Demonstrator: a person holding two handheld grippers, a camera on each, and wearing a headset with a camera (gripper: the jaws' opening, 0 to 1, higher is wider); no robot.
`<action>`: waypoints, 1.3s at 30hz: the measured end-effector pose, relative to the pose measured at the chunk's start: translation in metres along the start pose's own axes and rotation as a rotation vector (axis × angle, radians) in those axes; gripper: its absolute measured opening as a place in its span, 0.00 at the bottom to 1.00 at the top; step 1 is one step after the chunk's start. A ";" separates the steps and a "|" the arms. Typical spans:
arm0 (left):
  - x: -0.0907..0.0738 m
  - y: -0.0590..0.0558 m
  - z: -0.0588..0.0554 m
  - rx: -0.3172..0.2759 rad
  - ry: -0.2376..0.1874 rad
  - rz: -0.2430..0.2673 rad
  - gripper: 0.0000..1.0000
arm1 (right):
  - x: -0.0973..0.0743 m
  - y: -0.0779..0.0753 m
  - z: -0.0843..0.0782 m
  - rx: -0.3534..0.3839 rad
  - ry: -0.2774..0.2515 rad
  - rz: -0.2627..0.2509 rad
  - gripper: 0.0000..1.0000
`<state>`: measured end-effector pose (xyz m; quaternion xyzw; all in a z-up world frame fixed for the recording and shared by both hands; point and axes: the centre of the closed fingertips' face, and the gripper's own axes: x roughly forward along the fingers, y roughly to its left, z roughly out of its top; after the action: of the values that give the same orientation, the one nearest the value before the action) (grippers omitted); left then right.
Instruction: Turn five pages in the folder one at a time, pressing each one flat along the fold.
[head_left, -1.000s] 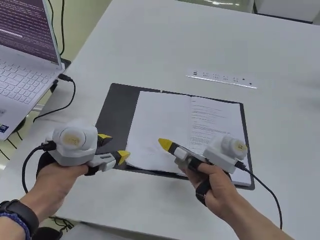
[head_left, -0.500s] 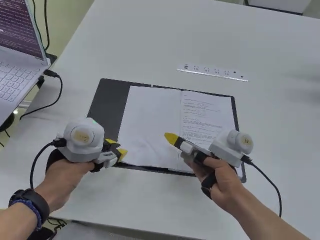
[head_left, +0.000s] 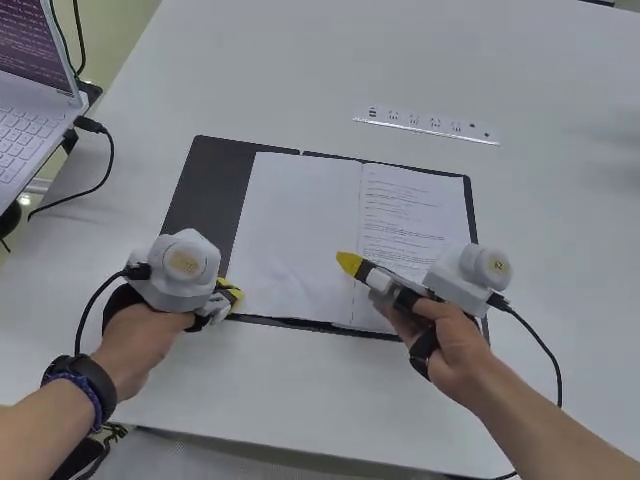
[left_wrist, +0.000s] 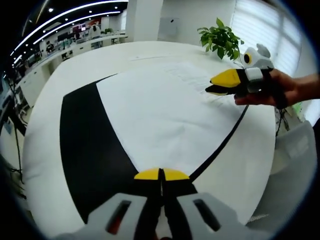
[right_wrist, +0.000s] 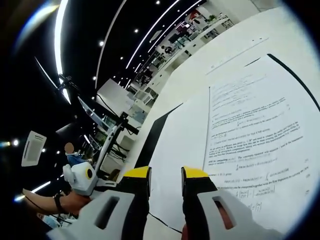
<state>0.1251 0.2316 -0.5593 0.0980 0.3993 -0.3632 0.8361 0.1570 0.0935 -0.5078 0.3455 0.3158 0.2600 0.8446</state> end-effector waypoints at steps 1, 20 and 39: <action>-0.001 -0.001 -0.001 0.003 0.009 0.004 0.00 | 0.001 0.000 0.001 -0.003 0.001 0.001 0.22; -0.002 0.000 -0.002 0.046 0.018 0.044 0.00 | 0.024 -0.042 0.034 -0.053 -0.018 -0.056 0.09; -0.002 0.000 -0.002 0.048 0.012 0.055 0.00 | 0.043 -0.064 0.054 -0.012 -0.095 -0.093 0.00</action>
<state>0.1236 0.2333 -0.5591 0.1311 0.3926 -0.3490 0.8408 0.2381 0.0593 -0.5405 0.3373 0.2893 0.2058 0.8719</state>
